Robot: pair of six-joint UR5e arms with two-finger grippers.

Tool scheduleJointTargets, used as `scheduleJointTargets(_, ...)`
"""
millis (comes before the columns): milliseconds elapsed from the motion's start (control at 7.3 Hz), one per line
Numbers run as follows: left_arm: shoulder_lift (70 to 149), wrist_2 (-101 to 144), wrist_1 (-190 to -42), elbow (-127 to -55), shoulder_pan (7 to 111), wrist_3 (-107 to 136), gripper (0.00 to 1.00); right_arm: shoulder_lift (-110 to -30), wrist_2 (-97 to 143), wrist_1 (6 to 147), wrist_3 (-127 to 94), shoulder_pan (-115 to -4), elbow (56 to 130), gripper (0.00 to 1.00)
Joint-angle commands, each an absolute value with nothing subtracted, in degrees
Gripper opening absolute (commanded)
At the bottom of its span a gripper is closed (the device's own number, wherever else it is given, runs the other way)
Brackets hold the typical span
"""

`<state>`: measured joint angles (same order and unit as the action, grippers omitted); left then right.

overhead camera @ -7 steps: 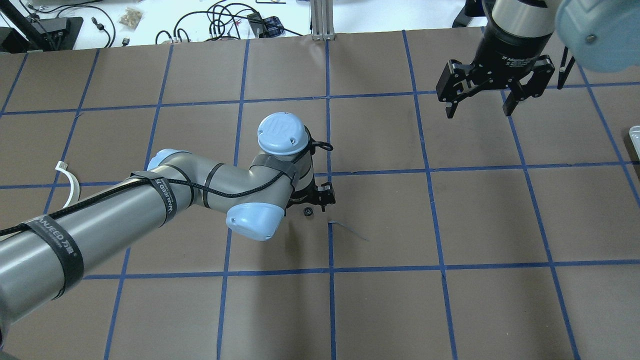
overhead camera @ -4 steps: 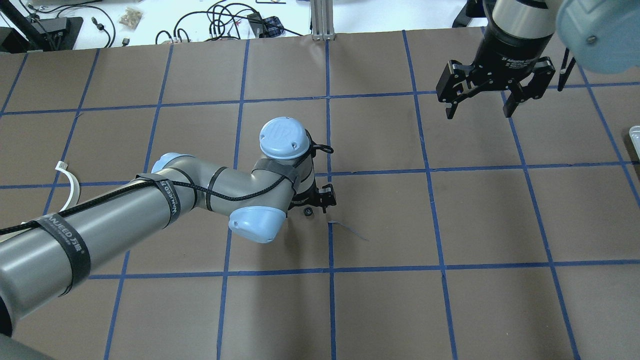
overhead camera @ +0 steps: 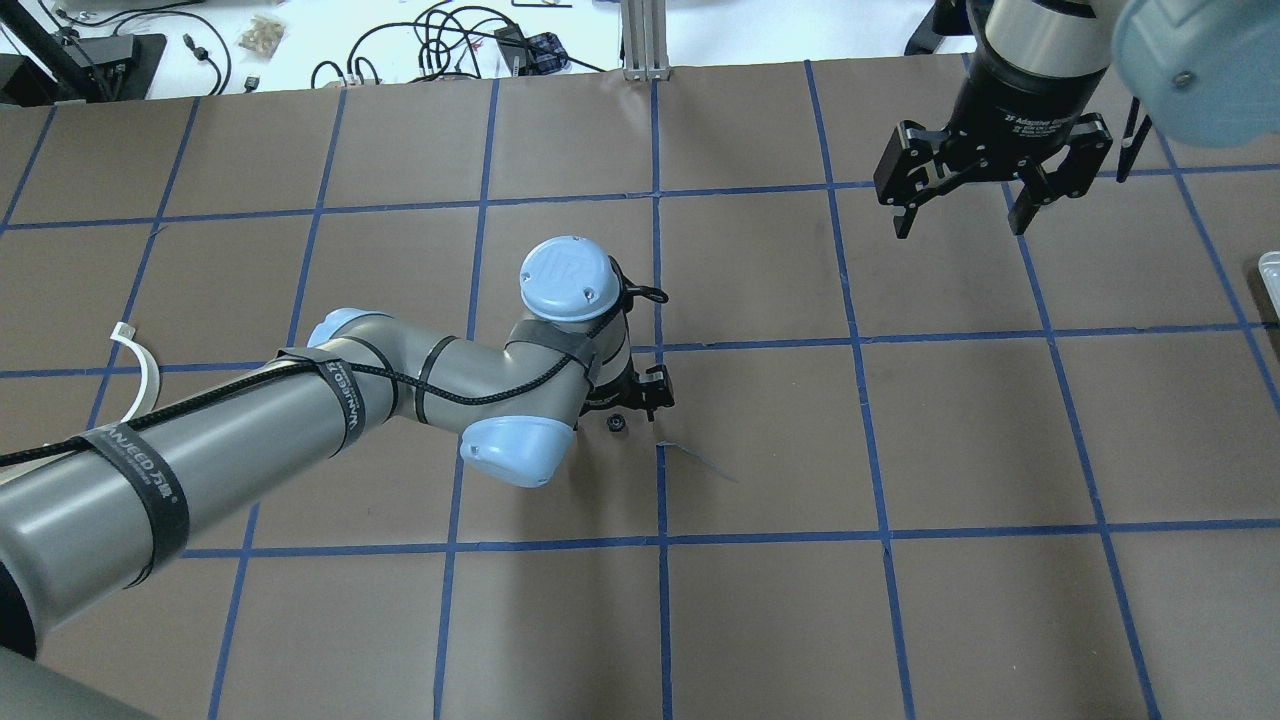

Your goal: Place bearing gear from tray to pile

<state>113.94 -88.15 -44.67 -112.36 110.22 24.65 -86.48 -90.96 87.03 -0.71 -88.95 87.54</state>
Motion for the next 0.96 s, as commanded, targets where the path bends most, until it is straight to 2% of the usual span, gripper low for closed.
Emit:
scheduleJointTargets(0, 113.99, -88.15, -44.74, -112.41, 110.21, 24.35, 0.35, -86.48, -91.05, 87.01, -0.70, -88.95, 87.54, 1.00)
scheduleJointTargets(137, 113.91, -88.15, -44.65, -112.33, 110.21, 24.26, 0.21, -86.40, -91.05, 87.01, -0.18, -88.95, 87.63, 1.00)
scheduleJointTargets(274, 113.82, -88.24, -44.56, -112.24, 110.21, 24.17, 0.01, -86.40, -91.14, 87.01, 0.00, -88.86, 87.89, 1.00)
scheduleJointTargets(822, 111.11, -88.42, -44.82, -111.62, 109.08, 23.91, 0.00, -86.48, -91.23, 87.10, -0.18, -88.77, 87.80, 1.00)
